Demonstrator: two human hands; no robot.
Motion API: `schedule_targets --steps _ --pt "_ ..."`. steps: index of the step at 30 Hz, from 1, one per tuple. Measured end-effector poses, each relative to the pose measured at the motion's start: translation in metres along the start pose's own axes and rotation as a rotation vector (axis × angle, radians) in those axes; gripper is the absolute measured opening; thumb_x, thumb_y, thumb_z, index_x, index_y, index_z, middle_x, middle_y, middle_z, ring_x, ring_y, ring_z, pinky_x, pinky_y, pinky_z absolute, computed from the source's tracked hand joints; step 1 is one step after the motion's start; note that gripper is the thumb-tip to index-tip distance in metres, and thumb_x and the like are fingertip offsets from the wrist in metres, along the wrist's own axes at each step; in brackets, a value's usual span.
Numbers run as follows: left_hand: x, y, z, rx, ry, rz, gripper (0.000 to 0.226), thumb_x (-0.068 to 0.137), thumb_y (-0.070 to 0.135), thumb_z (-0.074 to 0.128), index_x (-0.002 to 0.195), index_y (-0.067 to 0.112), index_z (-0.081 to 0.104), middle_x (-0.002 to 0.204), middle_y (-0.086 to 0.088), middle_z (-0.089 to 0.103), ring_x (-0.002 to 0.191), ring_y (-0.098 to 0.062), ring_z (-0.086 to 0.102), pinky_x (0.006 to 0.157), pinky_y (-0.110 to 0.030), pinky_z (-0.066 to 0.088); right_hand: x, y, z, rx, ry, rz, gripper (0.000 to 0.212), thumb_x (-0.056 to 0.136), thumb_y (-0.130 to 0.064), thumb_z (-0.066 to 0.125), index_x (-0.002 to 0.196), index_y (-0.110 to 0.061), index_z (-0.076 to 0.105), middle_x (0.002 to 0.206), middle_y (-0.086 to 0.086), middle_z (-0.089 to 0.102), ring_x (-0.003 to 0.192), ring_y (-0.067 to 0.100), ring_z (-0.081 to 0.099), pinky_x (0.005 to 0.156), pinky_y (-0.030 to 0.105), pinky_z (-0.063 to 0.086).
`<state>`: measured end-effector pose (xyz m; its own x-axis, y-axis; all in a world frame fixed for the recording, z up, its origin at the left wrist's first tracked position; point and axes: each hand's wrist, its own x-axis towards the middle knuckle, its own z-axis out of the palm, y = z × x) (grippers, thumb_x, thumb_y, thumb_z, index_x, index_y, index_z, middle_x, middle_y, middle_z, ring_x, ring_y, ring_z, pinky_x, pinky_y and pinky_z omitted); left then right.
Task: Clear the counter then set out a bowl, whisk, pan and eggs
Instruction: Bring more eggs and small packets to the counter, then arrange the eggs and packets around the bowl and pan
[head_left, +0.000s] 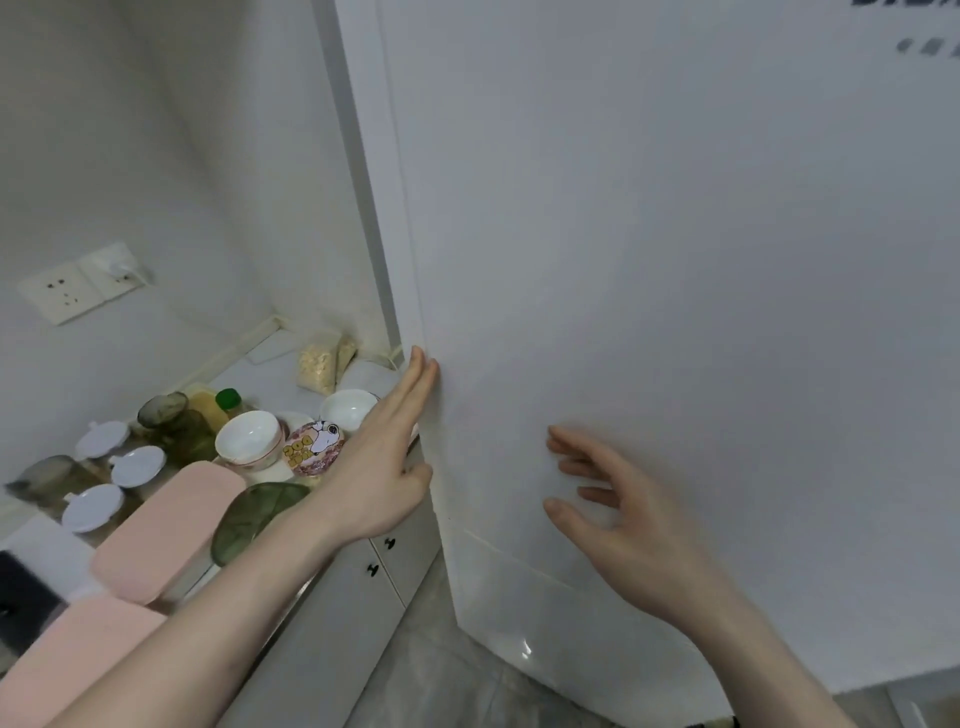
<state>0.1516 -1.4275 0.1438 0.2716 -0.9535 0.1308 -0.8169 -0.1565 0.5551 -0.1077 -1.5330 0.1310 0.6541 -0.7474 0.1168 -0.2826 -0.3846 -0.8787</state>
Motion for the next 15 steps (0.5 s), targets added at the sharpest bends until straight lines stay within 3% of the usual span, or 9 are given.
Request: schedule_targets --steps 4,7,11,15 --pt "-0.018 -0.013 0.008 0.032 -0.067 -0.082 0.097 0.079 0.007 0.049 0.163 0.036 0.009 0.169 0.019 0.0 0.157 -0.006 -0.001 0.128 -0.034 0.009 0.007 0.002 0.024 -0.006 -0.099 0.01 0.059 0.091 -0.025 0.076 0.139 -0.049 0.052 0.136 -0.027 0.055 0.122 -0.006 0.055 0.1 0.02 0.05" --pt "-0.063 -0.025 0.008 0.034 -0.036 -0.154 0.089 0.083 0.006 0.053 0.161 0.034 0.021 0.169 0.015 0.005 0.156 -0.003 -0.002 0.125 -0.023 0.003 0.008 -0.005 0.054 -0.02 -0.228 0.004 0.058 0.093 -0.029 0.074 0.139 -0.054 0.049 0.137 -0.03 0.05 0.123 -0.008 0.052 0.101 0.02 0.049" --pt "-0.148 -0.054 -0.003 -0.029 0.049 -0.324 0.081 0.08 0.012 0.054 0.155 0.036 0.035 0.168 0.02 0.013 0.154 -0.001 0.011 0.125 -0.028 0.016 0.001 -0.024 0.093 -0.056 -0.351 -0.074 0.057 0.093 -0.026 0.073 0.136 -0.055 0.049 0.133 -0.036 0.046 0.123 -0.01 0.05 0.102 0.019 0.049" --pt "-0.253 -0.08 -0.025 -0.04 0.154 -0.532 0.073 0.084 0.013 0.056 0.147 0.045 0.041 0.163 0.03 0.014 0.149 0.0 0.02 0.119 -0.024 0.024 -0.01 -0.049 0.145 -0.128 -0.52 -0.185 0.055 0.094 -0.034 0.071 0.133 -0.063 0.045 0.129 -0.04 0.045 0.123 -0.011 0.048 0.1 0.015 0.046"
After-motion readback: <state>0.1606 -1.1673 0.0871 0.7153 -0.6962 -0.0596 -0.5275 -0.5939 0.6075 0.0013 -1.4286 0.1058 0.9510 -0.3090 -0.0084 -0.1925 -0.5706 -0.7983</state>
